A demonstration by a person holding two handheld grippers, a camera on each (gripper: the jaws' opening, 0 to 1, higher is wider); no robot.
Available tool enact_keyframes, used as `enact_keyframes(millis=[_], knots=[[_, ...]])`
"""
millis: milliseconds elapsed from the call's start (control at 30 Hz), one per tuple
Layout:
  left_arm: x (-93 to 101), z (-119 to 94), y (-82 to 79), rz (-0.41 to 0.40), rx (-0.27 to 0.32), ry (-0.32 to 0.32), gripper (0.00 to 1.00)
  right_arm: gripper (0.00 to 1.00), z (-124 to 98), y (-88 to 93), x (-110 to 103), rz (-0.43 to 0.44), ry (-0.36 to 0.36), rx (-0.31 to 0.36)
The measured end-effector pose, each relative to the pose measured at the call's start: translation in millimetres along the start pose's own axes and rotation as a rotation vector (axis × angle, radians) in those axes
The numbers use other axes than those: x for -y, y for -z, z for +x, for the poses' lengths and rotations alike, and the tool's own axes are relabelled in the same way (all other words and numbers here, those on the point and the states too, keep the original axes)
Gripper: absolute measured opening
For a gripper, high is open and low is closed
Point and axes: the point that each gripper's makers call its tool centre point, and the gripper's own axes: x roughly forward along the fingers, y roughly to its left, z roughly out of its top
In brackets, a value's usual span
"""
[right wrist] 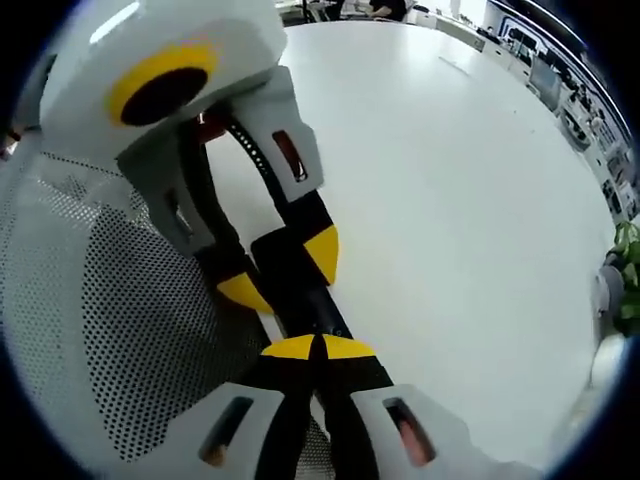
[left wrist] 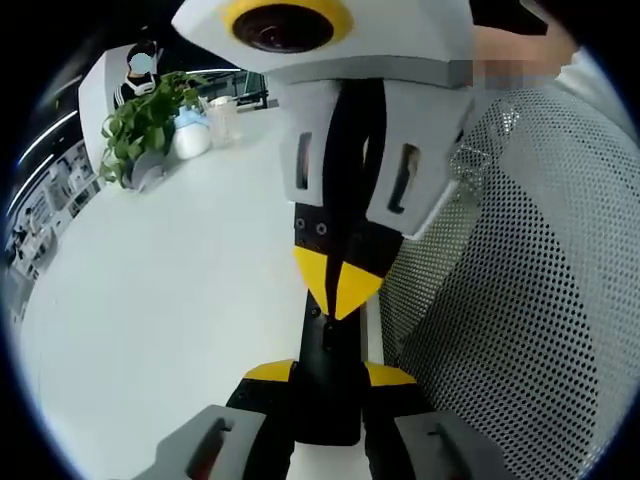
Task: Press the specified remote control buttons in sequence, fully releasing each button before pressing the next.
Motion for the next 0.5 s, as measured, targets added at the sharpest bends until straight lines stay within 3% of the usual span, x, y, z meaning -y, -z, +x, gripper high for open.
enact_keyframes(millis=[500], knots=[[-0.3, 0.3, 0.3, -0.003, 0.002, -0.002, 0.25, 0.00, -0.1, 0.4, 0.1, 0.033, -0.002, 0.000]])
